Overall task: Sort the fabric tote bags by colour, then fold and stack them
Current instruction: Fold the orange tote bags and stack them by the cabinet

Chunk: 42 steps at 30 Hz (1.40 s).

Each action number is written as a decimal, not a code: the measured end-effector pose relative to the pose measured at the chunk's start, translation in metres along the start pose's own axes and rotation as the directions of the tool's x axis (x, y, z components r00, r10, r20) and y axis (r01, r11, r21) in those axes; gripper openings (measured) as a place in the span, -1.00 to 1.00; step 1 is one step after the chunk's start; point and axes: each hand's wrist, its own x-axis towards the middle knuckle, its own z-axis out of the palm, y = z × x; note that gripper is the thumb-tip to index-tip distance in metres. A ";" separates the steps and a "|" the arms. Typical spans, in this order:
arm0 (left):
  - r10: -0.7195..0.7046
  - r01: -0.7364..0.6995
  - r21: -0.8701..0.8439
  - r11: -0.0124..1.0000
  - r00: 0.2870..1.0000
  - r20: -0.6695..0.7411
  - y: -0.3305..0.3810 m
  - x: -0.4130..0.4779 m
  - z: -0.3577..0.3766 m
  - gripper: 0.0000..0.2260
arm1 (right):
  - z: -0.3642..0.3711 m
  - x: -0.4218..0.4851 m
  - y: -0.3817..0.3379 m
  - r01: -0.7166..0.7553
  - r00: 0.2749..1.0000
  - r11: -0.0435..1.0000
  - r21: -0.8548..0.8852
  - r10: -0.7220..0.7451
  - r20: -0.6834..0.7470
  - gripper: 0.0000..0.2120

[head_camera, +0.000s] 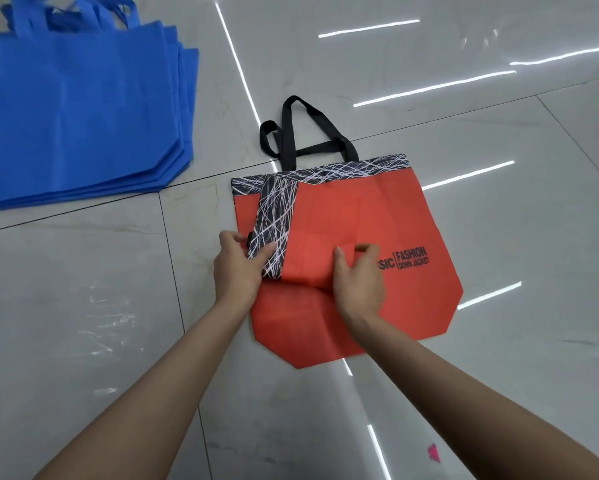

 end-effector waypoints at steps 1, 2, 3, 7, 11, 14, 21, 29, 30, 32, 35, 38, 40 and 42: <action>0.044 -0.044 0.046 0.998 0.999 0.014 -0.001 0.001 0.000 -0.56 | 0.001 -0.002 -0.002 0.011 0.999 0.997 -0.073 -0.014 -0.041 -0.58; 0.085 -0.087 0.086 0.993 0.996 0.023 -0.002 0.002 -0.001 -0.57 | 0.001 -0.003 -0.003 0.061 0.992 0.988 -0.139 -0.076 -0.102 -0.52; 0.124 -0.127 0.117 0.985 0.992 0.033 -0.003 0.003 -0.003 -0.58 | 0.001 -0.002 -0.003 0.174 0.965 0.964 -0.199 -0.207 -0.158 -0.46; 0.213 -0.232 0.278 0.932 0.972 0.099 -0.008 -0.002 -0.018 -0.58 | 0.012 0.002 -0.005 0.701 0.660 0.624 -0.346 -0.751 -0.017 -0.48; 0.356 -0.323 0.609 0.724 0.932 0.070 -0.024 -0.019 -0.019 -0.57 | 0.037 -0.004 0.002 0.711 0.689 0.586 -0.387 -0.691 0.219 -0.50; 0.580 -0.486 0.653 0.581 0.810 0.087 -0.029 -0.018 -0.006 -0.55 | 0.042 0.002 0.007 0.709 0.692 0.568 -0.418 -0.677 0.252 -0.50; 0.526 -0.564 0.577 0.591 0.811 0.255 -0.042 -0.006 0.020 -0.50 | 0.039 0.006 0.006 0.737 0.662 0.543 -0.403 -0.700 0.268 -0.52; 0.526 -0.558 0.572 0.602 0.815 0.242 -0.044 -0.004 0.022 -0.49 | 0.012 0.041 0.029 0.631 0.765 0.641 -0.437 -0.607 0.213 -0.46; 0.524 -0.558 0.572 0.601 0.816 0.245 -0.043 -0.003 0.022 -0.49 | 0.013 0.043 0.027 0.642 0.749 0.617 -0.455 -0.632 0.201 -0.47; 0.529 -0.561 0.595 0.576 0.810 0.253 -0.042 -0.004 0.021 -0.49 | 0.014 0.049 0.016 0.634 0.738 0.601 -0.487 -0.658 0.150 -0.50; 0.491 -0.456 0.677 0.577 0.857 0.158 -0.041 -0.007 0.015 -0.48 | 0.018 0.053 -0.007 0.541 0.798 0.682 -0.493 -0.602 0.043 -0.48; 0.304 -0.215 0.641 0.737 0.952 -0.030 -0.040 -0.016 0.011 -0.42 | 0.017 0.053 -0.015 0.488 0.844 0.708 -0.511 -0.531 0.071 -0.47; 0.189 -0.092 0.571 0.816 0.975 -0.113 -0.037 -0.023 0.012 -0.36 | 0.013 0.053 -0.012 0.483 0.865 0.744 -0.460 -0.487 0.120 -0.49; 0.101 -0.010 0.509 0.861 0.983 -0.152 -0.032 -0.028 0.010 -0.33 | 0.009 0.049 -0.011 0.481 0.877 0.829 -0.285 -0.457 0.149 -0.56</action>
